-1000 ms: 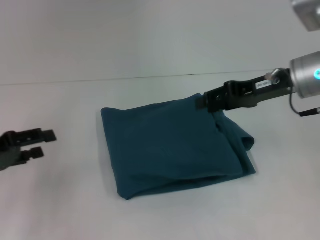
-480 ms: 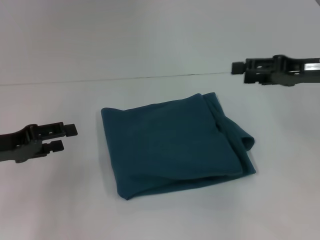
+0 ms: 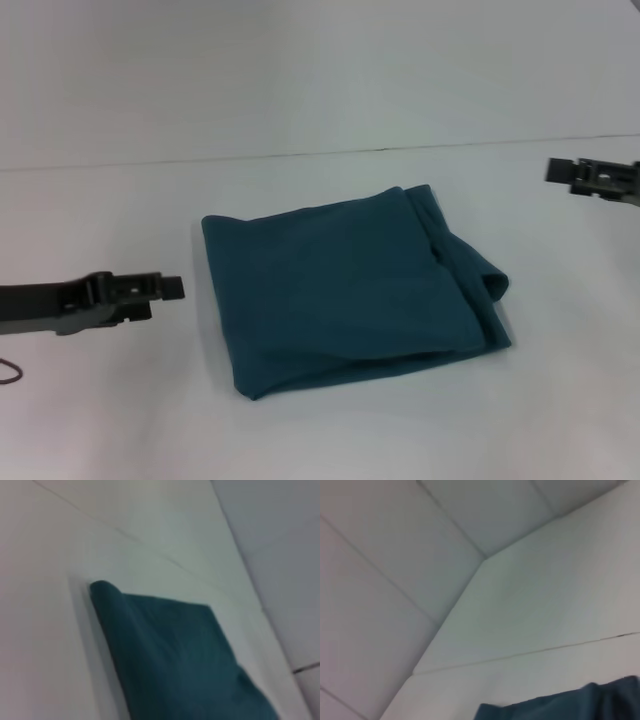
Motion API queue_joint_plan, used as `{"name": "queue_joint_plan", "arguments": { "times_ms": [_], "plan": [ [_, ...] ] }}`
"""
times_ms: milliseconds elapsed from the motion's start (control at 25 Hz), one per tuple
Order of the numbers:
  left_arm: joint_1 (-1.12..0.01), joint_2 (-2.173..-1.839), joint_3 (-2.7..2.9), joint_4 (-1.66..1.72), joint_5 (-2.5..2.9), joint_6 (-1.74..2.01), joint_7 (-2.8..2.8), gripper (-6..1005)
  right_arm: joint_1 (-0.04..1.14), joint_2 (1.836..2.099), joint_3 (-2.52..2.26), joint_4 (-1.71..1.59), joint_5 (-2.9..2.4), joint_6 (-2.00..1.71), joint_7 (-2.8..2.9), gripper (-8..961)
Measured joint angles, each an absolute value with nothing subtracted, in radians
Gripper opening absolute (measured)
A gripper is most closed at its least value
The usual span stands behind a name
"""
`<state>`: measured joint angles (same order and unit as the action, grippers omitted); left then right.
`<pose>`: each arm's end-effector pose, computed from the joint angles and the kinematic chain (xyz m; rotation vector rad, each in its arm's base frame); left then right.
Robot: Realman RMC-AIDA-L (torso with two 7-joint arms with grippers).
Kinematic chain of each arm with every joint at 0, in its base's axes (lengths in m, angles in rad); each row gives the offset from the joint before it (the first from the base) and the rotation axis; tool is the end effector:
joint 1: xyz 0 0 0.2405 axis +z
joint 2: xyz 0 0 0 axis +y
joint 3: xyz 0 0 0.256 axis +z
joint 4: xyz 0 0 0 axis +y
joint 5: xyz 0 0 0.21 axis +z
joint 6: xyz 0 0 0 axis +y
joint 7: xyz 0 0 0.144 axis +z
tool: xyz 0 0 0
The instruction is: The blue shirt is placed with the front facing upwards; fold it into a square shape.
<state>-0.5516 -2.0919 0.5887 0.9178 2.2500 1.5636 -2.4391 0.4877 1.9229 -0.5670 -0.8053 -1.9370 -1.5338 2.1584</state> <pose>-0.2686 0.3481 0.0408 -2.2282 -1.8050 -0.5922 0.2923 0.3561 0.1149 -2.2067 1.4243 0.8572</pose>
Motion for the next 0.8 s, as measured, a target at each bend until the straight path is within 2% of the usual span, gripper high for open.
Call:
{"name": "queue_joint_plan", "arguments": {
  "times_ms": [320,800],
  "plan": [
    [-0.58,-2.095,0.782,0.905,2.261,1.39,-2.616,757,0.437,1.927,-0.533,-0.804,-1.938,-1.53,2.091,946],
    [-0.704,-2.099,0.886,0.792,2.355,1.273,-2.745,776,0.439,1.93,-0.529,-0.78,-1.936,-1.525,2.062,946]
  ]
}}
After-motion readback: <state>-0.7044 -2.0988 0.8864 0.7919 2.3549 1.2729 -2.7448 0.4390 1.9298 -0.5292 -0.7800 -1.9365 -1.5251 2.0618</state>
